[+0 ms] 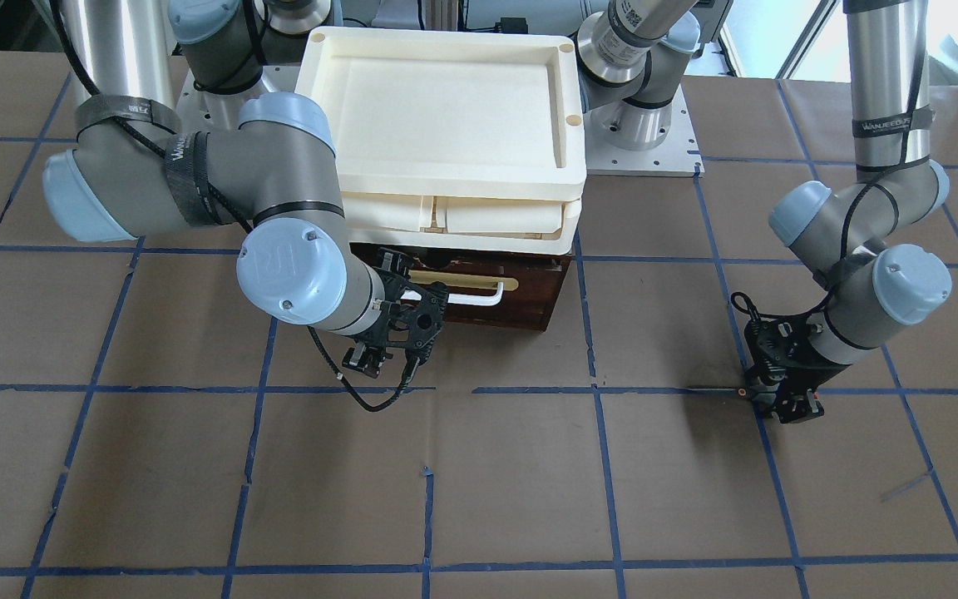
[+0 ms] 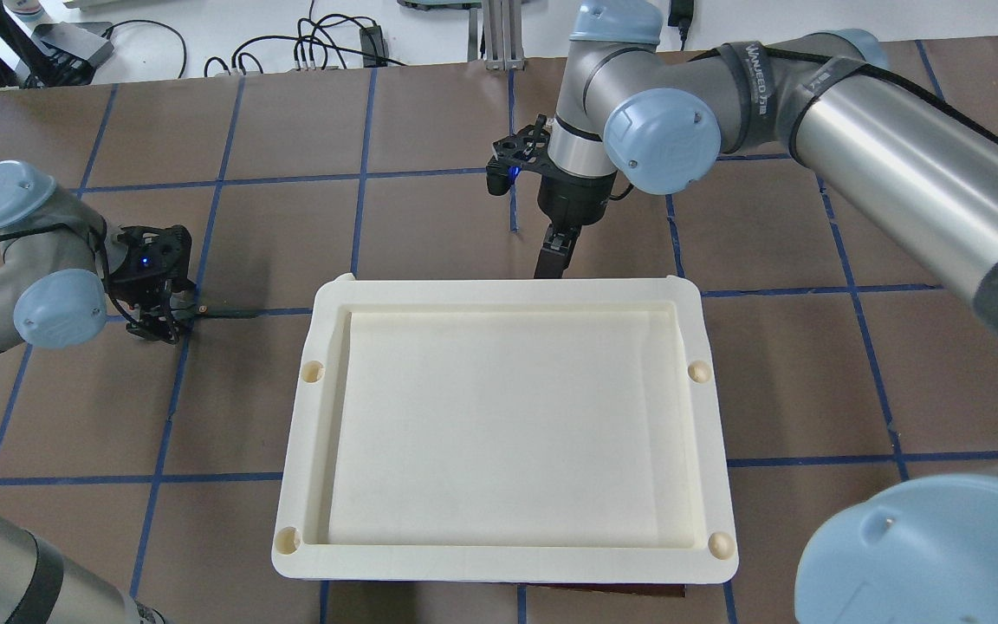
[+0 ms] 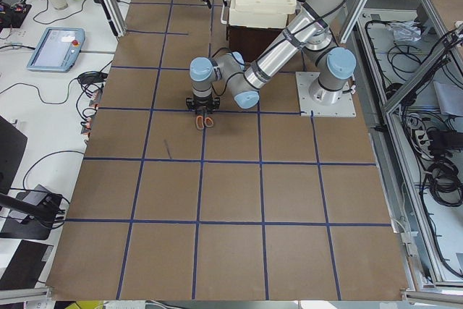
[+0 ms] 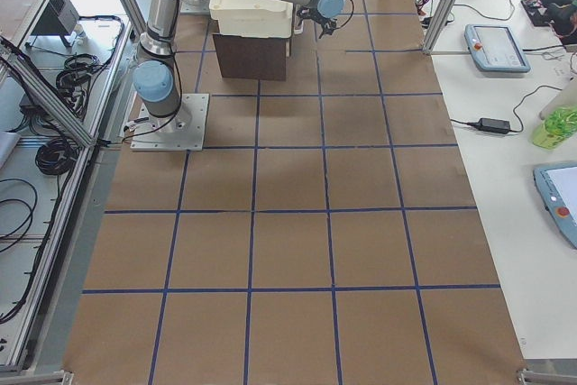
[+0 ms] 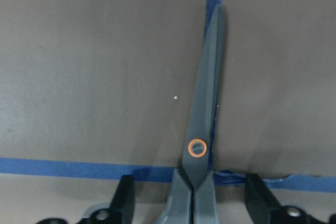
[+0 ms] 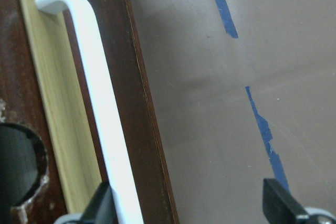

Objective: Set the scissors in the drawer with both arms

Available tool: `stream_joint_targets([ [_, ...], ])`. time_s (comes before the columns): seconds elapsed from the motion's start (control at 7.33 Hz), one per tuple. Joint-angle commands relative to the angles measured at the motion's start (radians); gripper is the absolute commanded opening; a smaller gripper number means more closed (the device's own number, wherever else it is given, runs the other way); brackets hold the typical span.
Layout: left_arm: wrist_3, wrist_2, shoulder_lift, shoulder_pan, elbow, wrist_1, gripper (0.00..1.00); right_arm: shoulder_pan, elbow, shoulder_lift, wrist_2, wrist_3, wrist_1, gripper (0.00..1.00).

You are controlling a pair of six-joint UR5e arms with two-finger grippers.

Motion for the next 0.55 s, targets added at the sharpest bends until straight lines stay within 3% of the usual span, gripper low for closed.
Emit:
stream_joint_targets([
  [0.0,0.000,0.002,-0.001,0.000,0.007,0.000,0.28,-0.001,-0.027,0.023,-0.002,0.001,-0.011,1.00],
  [0.14,0.000,0.017,-0.001,0.000,0.009,0.000,0.20,0.000,-0.058,0.040,-0.002,0.003,-0.010,1.00],
  [0.41,-0.002,0.019,0.002,0.000,0.010,0.000,0.16,-0.001,-0.092,0.064,-0.005,0.004,-0.010,1.00],
])
